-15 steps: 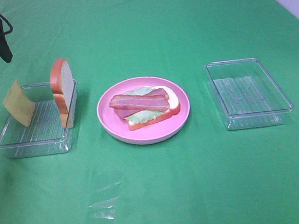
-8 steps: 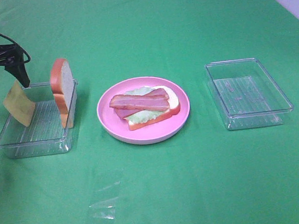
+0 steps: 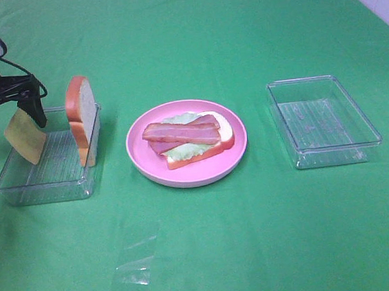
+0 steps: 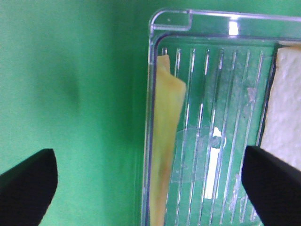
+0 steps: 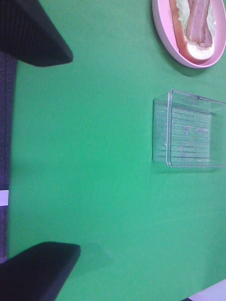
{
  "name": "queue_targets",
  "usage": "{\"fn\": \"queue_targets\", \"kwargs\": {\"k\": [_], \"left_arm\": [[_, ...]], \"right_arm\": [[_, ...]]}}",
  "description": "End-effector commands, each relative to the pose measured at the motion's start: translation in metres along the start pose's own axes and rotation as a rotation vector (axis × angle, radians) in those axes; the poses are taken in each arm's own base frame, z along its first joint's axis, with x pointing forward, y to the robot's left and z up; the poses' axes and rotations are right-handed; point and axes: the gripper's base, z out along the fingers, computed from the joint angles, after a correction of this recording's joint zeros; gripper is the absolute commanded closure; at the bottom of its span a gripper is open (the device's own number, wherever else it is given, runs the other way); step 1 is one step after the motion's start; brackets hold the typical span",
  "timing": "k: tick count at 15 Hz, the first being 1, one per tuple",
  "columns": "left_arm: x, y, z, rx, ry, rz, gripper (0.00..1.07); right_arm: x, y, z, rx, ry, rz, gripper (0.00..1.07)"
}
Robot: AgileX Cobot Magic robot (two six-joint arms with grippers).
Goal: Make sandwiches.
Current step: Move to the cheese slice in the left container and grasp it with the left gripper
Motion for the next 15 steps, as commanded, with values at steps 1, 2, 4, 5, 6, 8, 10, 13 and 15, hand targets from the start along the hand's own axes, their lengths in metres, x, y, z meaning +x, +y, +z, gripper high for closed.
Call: {"fn": "queue_targets", "kwargs": {"k": [1, 2, 4, 5, 6, 8, 10, 13, 15], "left_arm": [[0.0020, 0.0004, 0.0022, 0.000, 0.017, -0.003, 0.12], [0.0026, 0.0006, 0.0022, -0.002, 0.023, -0.008, 0.16], [0.0030, 0.0012, 0.0022, -0.008, 0.028, -0.023, 0.31], [0.0033, 0.0012, 0.0022, -0.009, 0.031, -0.025, 0.37], [0.0033, 0.0012, 0.0022, -0.009, 0.031, -0.025, 0.48], [0.0028, 0.0012, 0.0022, -0.009, 0.026, -0.056, 0.79], [0.0027, 0.0003, 0.0024, -0.008, 0.023, -0.068, 0.93], [0.0016, 0.0003, 0.0024, -0.008, 0.011, -0.077, 1.07], [0.0010, -0.0002, 0.0025, -0.008, 0.004, -0.076, 1.07]], "right_arm": [[-0.0006, 0.0000, 0.0008, 0.005, -0.002, -0.004, 0.10], [-0.0006, 0.0000, 0.0008, 0.005, -0.002, -0.004, 0.10], [-0.0006, 0.0000, 0.0008, 0.005, -0.002, -0.004, 0.10], [-0.0006, 0.0000, 0.0008, 0.005, -0.002, -0.004, 0.10], [-0.0006, 0.0000, 0.0008, 0.005, -0.002, -0.004, 0.10], [-0.0006, 0.0000, 0.0008, 0.005, -0.002, -0.004, 0.10], [-0.0006, 0.0000, 0.0008, 0.005, -0.002, -0.004, 0.10], [-0.0006, 0.0000, 0.0008, 0.005, -0.002, -0.004, 0.10], [-0.0006, 0.0000, 0.0008, 0.005, -0.002, -0.004, 0.10]]}}
